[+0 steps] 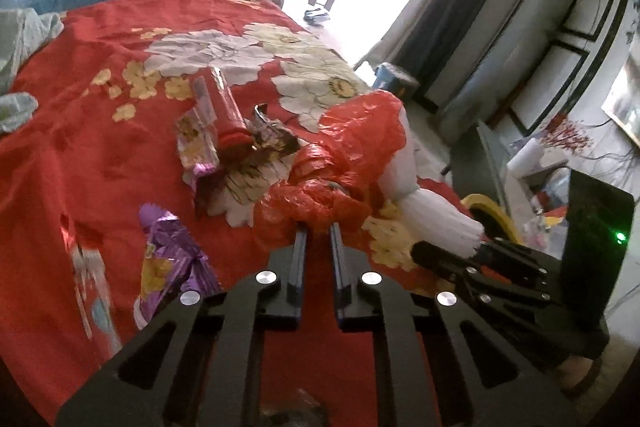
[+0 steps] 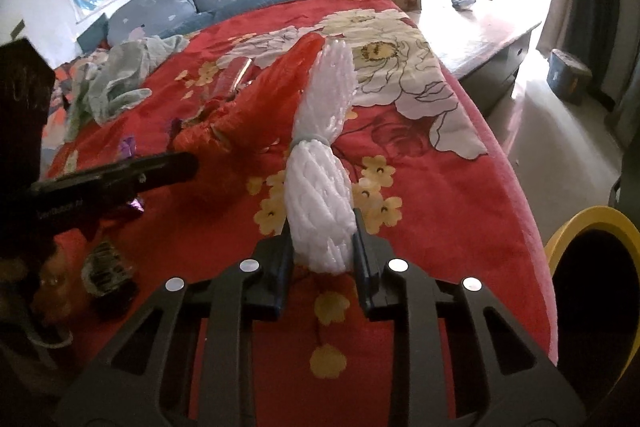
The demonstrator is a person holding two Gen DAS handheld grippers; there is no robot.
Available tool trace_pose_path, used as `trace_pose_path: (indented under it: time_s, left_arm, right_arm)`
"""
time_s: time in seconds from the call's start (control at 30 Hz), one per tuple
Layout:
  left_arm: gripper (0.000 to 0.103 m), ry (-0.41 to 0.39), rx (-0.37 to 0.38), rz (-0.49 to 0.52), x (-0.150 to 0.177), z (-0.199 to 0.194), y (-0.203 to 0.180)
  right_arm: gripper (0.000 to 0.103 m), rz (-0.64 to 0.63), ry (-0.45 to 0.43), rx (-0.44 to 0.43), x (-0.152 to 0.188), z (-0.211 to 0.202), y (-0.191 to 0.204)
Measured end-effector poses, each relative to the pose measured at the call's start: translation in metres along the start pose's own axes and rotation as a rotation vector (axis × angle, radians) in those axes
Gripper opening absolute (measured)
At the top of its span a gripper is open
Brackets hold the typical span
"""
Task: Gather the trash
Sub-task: 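Grasp the white foam net sleeve with the right tool while the left tool grasps the red plastic bag, then carry the foam sleeve and red bag in both tools over the bin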
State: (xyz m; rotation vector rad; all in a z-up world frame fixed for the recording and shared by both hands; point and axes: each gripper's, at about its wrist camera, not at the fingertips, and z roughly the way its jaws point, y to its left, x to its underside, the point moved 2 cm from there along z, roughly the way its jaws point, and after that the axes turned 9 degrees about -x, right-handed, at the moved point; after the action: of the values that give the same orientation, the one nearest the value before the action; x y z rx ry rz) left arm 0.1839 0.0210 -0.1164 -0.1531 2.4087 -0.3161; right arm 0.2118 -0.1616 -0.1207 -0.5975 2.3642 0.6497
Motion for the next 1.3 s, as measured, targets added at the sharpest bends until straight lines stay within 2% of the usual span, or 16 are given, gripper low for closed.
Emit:
trace_pose_path:
  time_s: [0.23, 0.53, 0.87, 1.3]
  left_arm:
    - [0.007, -0.027, 0.036, -0.01, 0.01, -0.019, -0.003]
    - [0.007, -0.098, 0.048, -0.016, 0.004, -0.049, -0.005]
    - [0.007, -0.196, 0.061, 0.036, -0.002, -0.083, -0.024]
    - [0.007, -0.226, 0.074, 0.074, -0.004, -0.099, -0.047]
  right_arm:
    - [0.018, 0.036, -0.016, -0.012, 0.005, -0.02, -0.007]
    - [0.018, 0.056, -0.064, -0.025, 0.003, -0.044, -0.012]
    - [0.018, 0.043, -0.106, -0.04, -0.002, -0.065, -0.006]
    - [0.018, 0.048, -0.182, -0.024, -0.006, -0.097, -0.013]
